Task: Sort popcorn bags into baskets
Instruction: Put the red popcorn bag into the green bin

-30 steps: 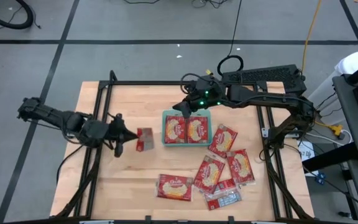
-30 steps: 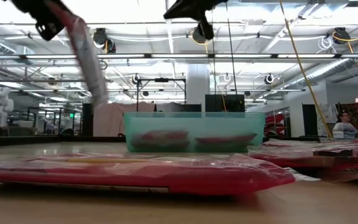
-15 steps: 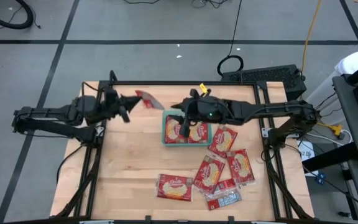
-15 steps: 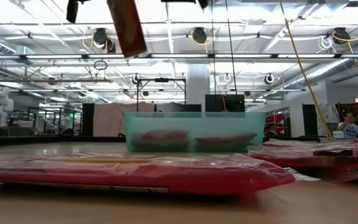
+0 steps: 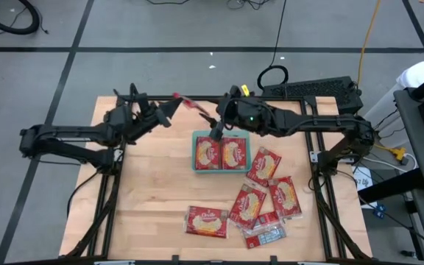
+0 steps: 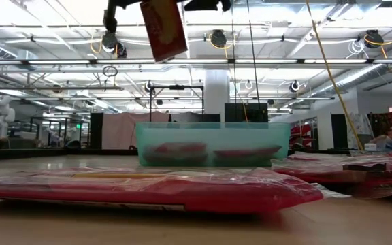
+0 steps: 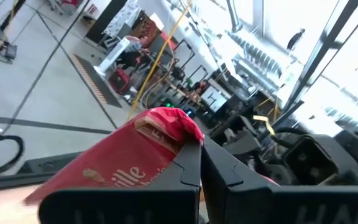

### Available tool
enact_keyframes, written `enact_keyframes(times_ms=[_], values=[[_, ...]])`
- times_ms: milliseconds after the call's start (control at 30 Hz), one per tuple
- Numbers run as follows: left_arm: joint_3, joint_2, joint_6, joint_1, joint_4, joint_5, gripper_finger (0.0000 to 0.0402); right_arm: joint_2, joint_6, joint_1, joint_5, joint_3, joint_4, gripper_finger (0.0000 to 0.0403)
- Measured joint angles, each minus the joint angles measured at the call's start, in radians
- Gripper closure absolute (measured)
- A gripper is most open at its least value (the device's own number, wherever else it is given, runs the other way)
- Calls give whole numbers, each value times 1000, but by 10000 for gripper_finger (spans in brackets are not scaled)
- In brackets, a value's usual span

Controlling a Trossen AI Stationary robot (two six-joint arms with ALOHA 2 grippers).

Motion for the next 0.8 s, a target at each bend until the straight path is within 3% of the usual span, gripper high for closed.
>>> enact_keyframes(times_ms=[300, 700, 800], values=[[1, 56, -41, -2, 77, 45, 401, 0, 50, -37, -99, -11, 4, 211], [2, 59, -40, -2, 71, 151, 401, 0, 232, -41, -111, -104, 78, 384], [4, 57, -21, -2, 73, 195, 398, 1, 252, -41, -111, -110, 105, 392]])
